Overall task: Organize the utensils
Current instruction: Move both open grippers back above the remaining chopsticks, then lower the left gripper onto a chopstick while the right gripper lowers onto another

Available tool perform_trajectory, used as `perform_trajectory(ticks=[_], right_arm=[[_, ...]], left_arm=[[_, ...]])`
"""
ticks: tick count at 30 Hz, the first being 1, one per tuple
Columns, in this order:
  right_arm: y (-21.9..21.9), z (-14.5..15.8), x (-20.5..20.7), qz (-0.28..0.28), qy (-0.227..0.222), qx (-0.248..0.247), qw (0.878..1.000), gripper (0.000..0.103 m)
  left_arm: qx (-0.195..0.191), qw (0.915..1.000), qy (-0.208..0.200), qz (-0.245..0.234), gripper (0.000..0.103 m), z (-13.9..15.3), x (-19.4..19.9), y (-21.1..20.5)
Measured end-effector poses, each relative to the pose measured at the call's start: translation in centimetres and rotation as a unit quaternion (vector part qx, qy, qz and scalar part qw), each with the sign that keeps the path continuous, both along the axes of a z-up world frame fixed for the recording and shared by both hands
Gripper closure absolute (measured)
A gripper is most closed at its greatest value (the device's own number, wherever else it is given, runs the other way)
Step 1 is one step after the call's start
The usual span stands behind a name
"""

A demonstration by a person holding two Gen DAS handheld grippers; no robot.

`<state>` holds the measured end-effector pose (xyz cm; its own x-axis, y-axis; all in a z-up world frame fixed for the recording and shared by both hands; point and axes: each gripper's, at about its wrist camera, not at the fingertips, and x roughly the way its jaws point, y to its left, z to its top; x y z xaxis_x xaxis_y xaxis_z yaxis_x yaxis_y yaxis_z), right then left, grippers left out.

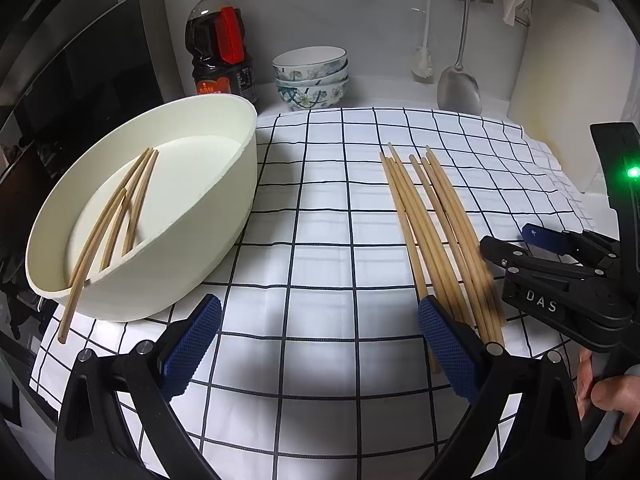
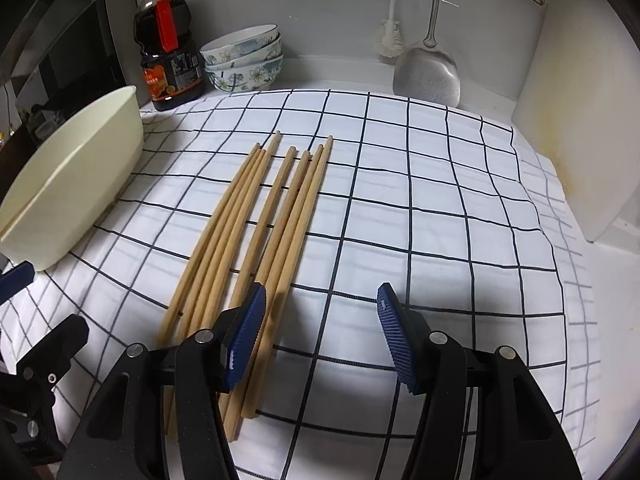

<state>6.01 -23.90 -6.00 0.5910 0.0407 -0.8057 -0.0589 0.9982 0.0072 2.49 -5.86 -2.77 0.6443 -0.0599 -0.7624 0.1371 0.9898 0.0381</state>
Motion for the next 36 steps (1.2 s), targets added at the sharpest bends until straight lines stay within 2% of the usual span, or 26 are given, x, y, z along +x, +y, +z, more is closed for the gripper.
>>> perform_trajectory(ticks=[13, 19, 30, 36], right_arm=[[0.3, -1.0, 0.4, 0.006, 0.023, -0.033, 0.999, 0.048], [0.8, -1.0, 1.2, 0.009, 0.014, -0.047, 0.999, 0.048], [-2.3, -1.1, 2.7, -0.018, 0.019, -0.022, 0.999, 0.048], [-4.1, -1.2, 2.5, -0.027, 0.022, 0.0, 0.999, 0.048]], left_arm=[[0.003, 1.0, 0.006, 0.002, 0.006, -0.5, 0.5, -0.1], [0.0, 1.0, 0.008, 0.004, 0.006, -0.6, 1.0, -0.7], [0.032, 0.9994, 0.008, 0.008, 0.006, -1.4, 2.7, -3.1], [0.019, 0.9996, 0.022, 0.009, 0.006, -2.0, 3.7, -3.5]])
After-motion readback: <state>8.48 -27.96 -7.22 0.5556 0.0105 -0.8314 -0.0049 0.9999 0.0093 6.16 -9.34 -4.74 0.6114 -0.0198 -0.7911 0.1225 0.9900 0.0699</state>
